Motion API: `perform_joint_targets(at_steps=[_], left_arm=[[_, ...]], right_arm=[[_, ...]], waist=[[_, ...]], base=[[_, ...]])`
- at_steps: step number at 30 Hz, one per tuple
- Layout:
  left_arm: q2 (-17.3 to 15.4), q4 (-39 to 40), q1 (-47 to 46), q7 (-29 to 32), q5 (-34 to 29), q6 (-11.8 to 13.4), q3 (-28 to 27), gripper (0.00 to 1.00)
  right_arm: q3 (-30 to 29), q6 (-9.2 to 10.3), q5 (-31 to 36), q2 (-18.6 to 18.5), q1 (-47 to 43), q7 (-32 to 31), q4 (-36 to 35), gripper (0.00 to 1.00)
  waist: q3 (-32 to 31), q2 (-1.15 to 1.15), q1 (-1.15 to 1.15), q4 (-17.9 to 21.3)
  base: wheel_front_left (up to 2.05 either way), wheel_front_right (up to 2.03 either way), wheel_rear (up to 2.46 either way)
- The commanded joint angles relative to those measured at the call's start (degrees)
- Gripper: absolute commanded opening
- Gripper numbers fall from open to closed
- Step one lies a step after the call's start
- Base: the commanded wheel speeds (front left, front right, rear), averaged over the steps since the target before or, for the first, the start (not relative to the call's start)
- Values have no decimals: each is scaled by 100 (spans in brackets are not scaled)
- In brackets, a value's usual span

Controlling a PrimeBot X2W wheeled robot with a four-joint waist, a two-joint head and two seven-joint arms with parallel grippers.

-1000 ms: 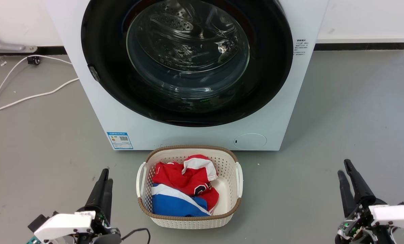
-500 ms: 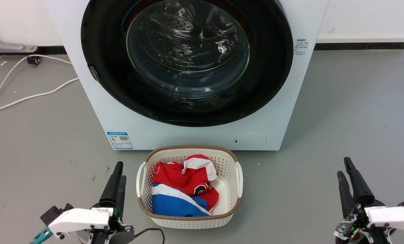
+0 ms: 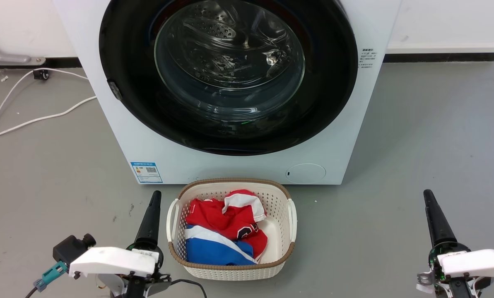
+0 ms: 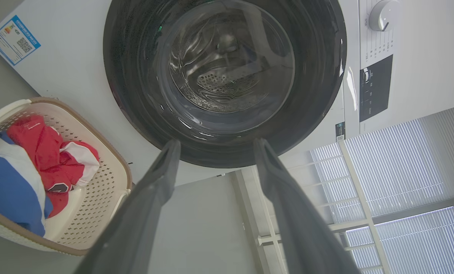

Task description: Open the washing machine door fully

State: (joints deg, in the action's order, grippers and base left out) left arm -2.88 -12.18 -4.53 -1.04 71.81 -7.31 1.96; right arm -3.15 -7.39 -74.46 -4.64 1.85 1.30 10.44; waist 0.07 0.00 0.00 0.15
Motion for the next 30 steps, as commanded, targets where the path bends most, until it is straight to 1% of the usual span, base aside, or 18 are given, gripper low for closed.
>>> perform_joint_targets(at_steps=[1,8,16,24,30], left_arm=[[-14,128,-165,-69,-323,-10,51,100],[-8,187,-171,-215,-1320,-12,139,100],[-44,180,-234,-371,-2410,-9,282,100],[-171,260,-301,-513,-3406,203,443,100],[-287,242,-343,-614,-3913,358,593,100]], right_arm=[[0,-4,351,-44,25,73,-132,100],[3,-6,1438,-51,6,215,-149,100],[-5,-7,2512,-49,45,248,-191,100],[-52,-8,3552,-35,65,199,-344,100],[-52,-9,4168,-5,29,157,-495,100]], waist=[[-4,0,0,2],[-13,0,0,4],[-10,0,0,0],[3,0,0,-3],[5,0,0,-1]], base=[[0,0,0],[0,0,0],[0,0,0],[0,0,0],[0,0,0]])
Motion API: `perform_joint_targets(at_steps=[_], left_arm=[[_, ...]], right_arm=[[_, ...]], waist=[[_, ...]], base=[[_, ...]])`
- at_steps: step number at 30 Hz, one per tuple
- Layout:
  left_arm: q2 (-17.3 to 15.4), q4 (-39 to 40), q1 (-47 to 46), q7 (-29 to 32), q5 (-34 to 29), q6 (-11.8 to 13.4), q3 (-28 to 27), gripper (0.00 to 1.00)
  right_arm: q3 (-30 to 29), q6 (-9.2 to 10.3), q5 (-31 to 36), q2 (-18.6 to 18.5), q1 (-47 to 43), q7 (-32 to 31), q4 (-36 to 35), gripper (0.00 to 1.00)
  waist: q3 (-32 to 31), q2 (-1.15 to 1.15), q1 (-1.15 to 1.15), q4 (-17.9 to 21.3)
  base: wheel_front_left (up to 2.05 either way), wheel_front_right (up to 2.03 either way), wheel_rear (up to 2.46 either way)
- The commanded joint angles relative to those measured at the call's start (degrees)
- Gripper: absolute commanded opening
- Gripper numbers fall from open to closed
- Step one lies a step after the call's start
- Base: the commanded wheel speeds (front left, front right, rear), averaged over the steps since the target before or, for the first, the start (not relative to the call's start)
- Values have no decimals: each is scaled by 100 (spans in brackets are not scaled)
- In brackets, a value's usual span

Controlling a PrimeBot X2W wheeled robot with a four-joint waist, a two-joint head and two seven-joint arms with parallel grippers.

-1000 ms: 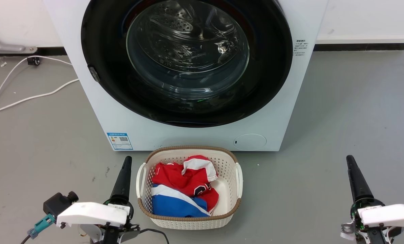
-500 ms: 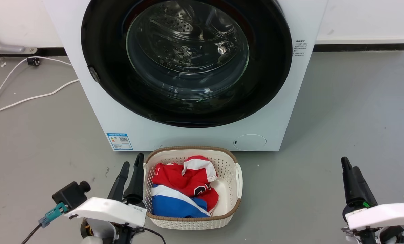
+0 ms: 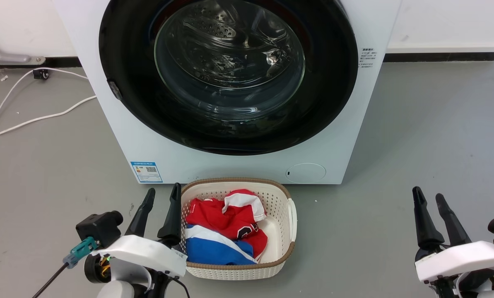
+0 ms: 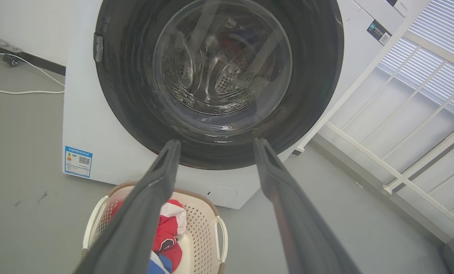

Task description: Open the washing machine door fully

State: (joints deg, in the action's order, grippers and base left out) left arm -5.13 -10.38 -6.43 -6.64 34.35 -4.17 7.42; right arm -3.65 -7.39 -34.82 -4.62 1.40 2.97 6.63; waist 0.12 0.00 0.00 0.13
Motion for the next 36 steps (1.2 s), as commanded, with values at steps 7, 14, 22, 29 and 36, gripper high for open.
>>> perform_joint_targets(at_steps=[7,14,22,29,36], left_arm=[[-177,18,-196,-166,-638,193,197,100],[-246,-18,-214,-252,-969,295,322,100],[-295,-72,-244,-367,-1350,367,459,100],[-316,-136,-249,-458,-1676,434,535,100],[-339,-183,-244,-546,-1964,471,565,100]], right_arm=[[17,-9,763,-1,25,-62,-201,100],[34,-10,1143,2,-10,-78,-258,100],[39,-11,1596,21,-54,-78,-329,100],[51,-12,1998,39,-92,-82,-376,100],[64,-13,2361,65,-130,-62,-421,100]], waist=[[-1,0,0,0],[-3,0,0,3],[-3,0,0,-2],[-15,0,0,-9],[-18,0,0,-6]], base=[[0,0,0],[0,0,0],[0,0,0],[0,0,0],[0,0,0]])
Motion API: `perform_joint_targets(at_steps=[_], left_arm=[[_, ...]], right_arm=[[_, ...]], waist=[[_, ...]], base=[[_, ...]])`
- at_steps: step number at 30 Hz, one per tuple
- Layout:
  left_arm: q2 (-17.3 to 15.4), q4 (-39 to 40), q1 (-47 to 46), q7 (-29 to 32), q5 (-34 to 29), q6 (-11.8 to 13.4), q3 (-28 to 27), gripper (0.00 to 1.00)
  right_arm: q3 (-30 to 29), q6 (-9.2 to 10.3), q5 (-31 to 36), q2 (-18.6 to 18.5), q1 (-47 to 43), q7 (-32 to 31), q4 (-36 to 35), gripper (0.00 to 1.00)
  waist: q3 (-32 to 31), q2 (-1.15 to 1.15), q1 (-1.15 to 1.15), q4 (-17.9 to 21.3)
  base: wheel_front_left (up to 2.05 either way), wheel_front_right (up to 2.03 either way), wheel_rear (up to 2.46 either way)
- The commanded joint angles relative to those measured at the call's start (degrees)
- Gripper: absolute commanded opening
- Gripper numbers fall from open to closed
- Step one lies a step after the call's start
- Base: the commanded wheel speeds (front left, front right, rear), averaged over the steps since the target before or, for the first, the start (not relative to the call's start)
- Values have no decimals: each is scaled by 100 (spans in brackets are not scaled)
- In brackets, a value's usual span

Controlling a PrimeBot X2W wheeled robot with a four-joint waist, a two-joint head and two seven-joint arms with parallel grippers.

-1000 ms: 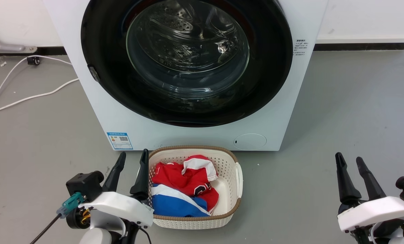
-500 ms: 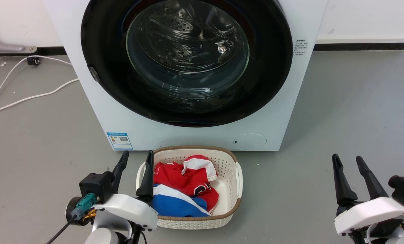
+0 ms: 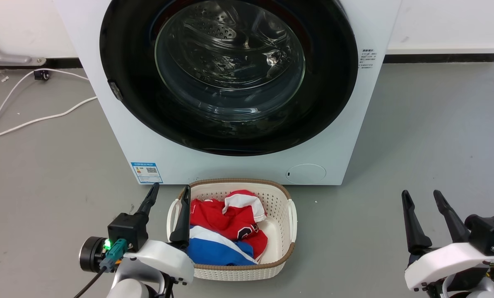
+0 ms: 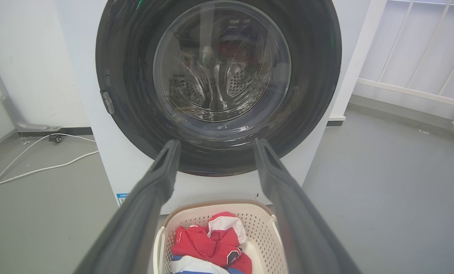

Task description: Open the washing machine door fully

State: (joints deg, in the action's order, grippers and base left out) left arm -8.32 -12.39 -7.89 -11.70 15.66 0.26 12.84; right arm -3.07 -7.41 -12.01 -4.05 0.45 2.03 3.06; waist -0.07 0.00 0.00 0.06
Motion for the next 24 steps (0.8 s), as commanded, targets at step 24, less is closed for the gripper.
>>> perform_joint_targets(at_steps=[24], left_arm=[[129,-342,-146,-305,-717,-229,-193,100]], right_arm=[[-31,-7,828,105,-161,103,-176,100]], waist=[[-21,0,0,20]], base=[[0,0,0]])
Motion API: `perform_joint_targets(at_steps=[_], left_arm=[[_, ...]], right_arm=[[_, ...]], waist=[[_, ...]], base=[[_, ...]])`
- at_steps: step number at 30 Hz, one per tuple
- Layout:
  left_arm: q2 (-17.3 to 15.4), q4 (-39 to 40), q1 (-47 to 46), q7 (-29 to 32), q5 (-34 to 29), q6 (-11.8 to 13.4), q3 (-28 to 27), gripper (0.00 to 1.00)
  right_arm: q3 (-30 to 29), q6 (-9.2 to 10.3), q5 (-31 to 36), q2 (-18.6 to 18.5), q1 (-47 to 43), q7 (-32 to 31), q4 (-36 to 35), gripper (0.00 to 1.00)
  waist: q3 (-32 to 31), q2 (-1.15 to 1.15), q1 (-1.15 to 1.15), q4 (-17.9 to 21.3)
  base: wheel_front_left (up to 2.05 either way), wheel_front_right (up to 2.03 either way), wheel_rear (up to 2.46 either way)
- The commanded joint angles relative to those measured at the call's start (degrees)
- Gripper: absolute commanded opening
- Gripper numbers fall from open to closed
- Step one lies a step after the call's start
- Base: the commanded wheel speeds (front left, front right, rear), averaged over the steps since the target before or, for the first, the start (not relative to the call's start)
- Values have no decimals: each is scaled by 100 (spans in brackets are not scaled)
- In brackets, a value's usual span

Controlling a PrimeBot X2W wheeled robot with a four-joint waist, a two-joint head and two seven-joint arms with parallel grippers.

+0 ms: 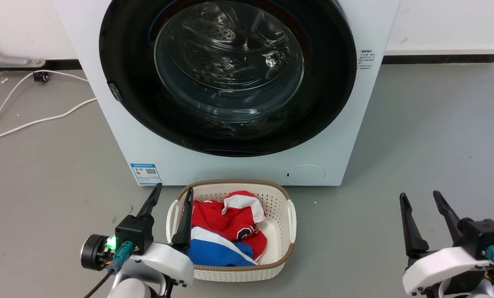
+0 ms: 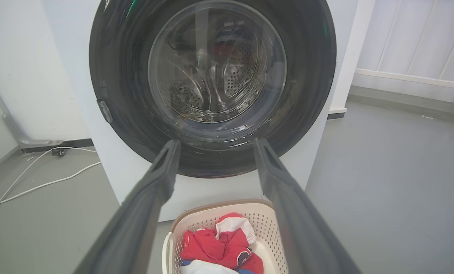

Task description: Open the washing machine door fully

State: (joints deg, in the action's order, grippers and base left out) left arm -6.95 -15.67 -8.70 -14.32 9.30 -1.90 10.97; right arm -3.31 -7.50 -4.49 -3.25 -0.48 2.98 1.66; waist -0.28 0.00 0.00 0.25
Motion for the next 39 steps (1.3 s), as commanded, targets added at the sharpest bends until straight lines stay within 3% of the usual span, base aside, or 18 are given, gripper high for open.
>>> perform_joint_targets(at_steps=[1,26,27,28,29,36,39], left_arm=[[7,-36,-71,-55,-93,-50,-25,100],[233,-350,-99,-97,-108,-314,-343,100],[239,-357,-100,-96,-112,-317,-354,100],[245,-368,-99,-97,-124,-316,-361,100],[250,-374,-99,-96,-133,-319,-369,100],[274,-387,-81,-97,-162,-349,-413,100],[286,-388,-64,-97,-164,-359,-445,100]], right_arm=[[-9,2,101,28,-66,13,-42,100],[-36,1,-9,43,-44,101,117,100],[-36,1,-6,44,-44,90,123,91],[-35,1,0,44,-43,90,125,42],[-35,1,3,44,-43,85,127,0],[-25,1,-58,44,-49,24,117,0],[-97,1,-434,43,-47,12,127,0]], waist=[[-1,0,0,1],[-28,0,0,-4],[-30,0,0,-4],[-33,0,0,-4],[-38,0,0,-4],[-57,0,0,0],[-64,0,0,6]], base=[[0,0,0],[0,0,0],[0,0,0],[0,0,0],[0,0,0],[0,0,0],[0,0,0]])
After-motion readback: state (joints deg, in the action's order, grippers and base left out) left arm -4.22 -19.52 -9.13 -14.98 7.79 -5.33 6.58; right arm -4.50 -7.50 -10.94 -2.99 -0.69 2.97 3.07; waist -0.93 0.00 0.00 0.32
